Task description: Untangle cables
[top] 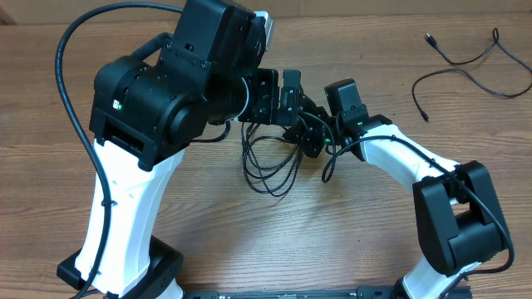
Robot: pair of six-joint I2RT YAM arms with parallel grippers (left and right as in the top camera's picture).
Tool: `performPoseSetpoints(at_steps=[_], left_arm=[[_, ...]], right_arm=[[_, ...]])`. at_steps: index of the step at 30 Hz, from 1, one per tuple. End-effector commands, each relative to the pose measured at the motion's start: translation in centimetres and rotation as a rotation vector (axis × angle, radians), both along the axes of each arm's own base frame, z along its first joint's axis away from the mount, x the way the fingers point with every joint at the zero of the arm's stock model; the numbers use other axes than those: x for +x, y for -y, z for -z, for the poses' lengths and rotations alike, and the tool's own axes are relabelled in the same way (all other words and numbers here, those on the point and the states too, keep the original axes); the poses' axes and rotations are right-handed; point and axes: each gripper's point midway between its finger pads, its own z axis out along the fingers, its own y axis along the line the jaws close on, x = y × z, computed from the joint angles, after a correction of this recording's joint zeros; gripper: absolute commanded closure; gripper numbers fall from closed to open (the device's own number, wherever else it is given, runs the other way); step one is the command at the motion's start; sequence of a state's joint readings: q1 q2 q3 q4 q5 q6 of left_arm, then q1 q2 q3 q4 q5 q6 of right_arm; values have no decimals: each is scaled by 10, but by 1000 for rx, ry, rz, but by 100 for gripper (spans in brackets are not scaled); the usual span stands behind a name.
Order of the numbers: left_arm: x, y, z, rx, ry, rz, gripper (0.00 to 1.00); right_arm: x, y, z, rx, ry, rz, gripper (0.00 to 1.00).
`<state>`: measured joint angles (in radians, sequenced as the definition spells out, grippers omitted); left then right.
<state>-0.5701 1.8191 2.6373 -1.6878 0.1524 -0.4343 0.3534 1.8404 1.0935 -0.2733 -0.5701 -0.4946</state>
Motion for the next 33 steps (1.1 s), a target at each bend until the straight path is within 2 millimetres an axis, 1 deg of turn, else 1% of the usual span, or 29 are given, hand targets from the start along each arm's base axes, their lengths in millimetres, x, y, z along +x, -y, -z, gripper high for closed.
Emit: performPoseSetpoints(at_steps=[1, 5, 7, 8, 10, 11, 12, 13, 15, 16, 17, 20, 21, 22, 25, 26, 30, 33], left_arm=[[1, 2, 3, 17, 1, 14, 0], [1, 2, 3, 17, 2, 14, 0], [1, 2, 3, 17, 2, 14, 0], [1, 2, 3, 17, 2, 14, 0], [1, 2, 3, 17, 1, 14, 0], [1, 2, 3, 17, 2, 14, 0], [1, 2, 3, 17, 1, 14, 0], [1, 2, 3, 17, 2, 14, 0], [1, 2, 3, 17, 1, 14, 0], [1, 2, 3, 17, 2, 14, 0], [1, 2, 3, 17, 2, 14, 0], [1, 2, 3, 17, 1, 15, 0], [1, 2, 3, 17, 2, 14, 0], [1, 2, 3, 17, 1, 15, 0], [1, 2, 3, 17, 1, 15, 0], [1, 2, 3, 17, 2, 14, 0], [1, 2, 3, 17, 2, 14, 0], [1, 2, 3, 17, 2, 14, 0]], right_arm=[[-9, -2, 3, 19, -36, -18, 96], [-8, -2, 1, 42, -104, 50, 96], [-1, 4, -7, 68, -177, 168, 96], [2, 6, -12, 79, -198, 200, 96], [8, 13, -30, 108, -235, 272, 96], [12, 18, -43, 128, -249, 313, 96], [16, 25, -62, 150, -255, 354, 96], [18, 30, -74, 161, -249, 371, 96], [19, 40, -109, 183, -214, 388, 96], [19, 49, -143, 203, -170, 404, 96], [18, 55, -162, 213, -139, 415, 96], [15, 75, -210, 219, -38, 472, 96], [12, 86, -235, 218, 27, 508, 96], [9, 91, -251, 226, 68, 521, 96], [-5, 98, -300, 274, 187, 522, 96], [-14, 102, -326, 296, 256, 528, 96], [-33, 117, -380, 334, 428, 577, 96], [-48, 124, -416, 398, 533, 600, 96]])
